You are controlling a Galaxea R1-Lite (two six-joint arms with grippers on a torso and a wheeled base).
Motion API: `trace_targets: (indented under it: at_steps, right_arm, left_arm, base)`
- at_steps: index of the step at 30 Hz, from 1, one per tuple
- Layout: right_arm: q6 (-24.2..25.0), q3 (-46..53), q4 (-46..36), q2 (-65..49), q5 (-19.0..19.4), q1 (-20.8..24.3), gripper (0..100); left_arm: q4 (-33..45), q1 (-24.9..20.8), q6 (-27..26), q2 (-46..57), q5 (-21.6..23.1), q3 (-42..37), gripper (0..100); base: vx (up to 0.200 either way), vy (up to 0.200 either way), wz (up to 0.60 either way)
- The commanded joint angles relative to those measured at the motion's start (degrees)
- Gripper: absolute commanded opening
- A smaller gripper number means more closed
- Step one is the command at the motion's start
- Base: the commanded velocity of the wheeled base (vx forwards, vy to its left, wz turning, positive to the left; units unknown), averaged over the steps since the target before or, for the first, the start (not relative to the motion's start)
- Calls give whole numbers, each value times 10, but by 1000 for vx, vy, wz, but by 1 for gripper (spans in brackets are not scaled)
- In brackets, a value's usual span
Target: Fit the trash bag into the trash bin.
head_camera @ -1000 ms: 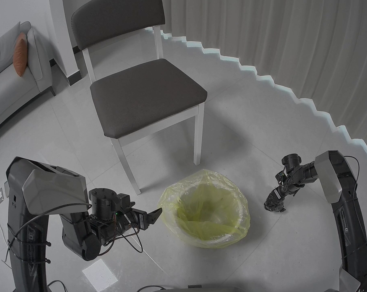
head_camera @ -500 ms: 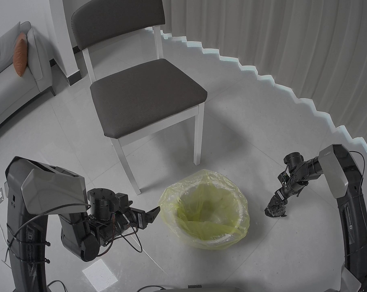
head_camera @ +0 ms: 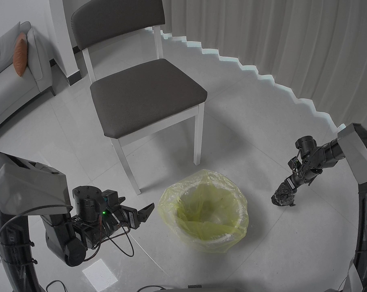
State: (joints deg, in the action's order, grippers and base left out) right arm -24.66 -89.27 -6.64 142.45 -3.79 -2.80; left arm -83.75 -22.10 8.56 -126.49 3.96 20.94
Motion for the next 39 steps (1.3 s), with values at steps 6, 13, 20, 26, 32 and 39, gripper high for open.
trace_targets:
  at_steps: [6, 13, 20, 26, 32, 39]
  right_arm:
    - [-5, 131, 30, -183, 6, 8, 0]
    - [-3, 165, 29, -275, 8, 43, 0]
    - [1, 170, 30, -310, 8, 114, 0]
    - [3, 160, 36, -305, 7, 168, 0]
    - [3, 148, 54, -281, 7, 196, 0]
    - [4, 144, 59, -256, 7, 211, 0]
  left_arm:
    - [-16, -8, -1, 118, -17, -83, 100]
    - [-57, -17, -3, 155, -26, -141, 100]
    - [-63, -19, 1, 163, -32, -174, 100]
    - [-63, -24, 2, 170, -33, -185, 100]
    - [-63, -39, 4, 172, -40, -201, 100]
    - [-63, -47, 12, 172, -44, -204, 100]
  base:
    - [0, 0, 0]
    - [0, 0, 0]
    - [0, 0, 0]
    - [0, 0, 0]
    - [0, 0, 0]
    - [0, 0, 0]
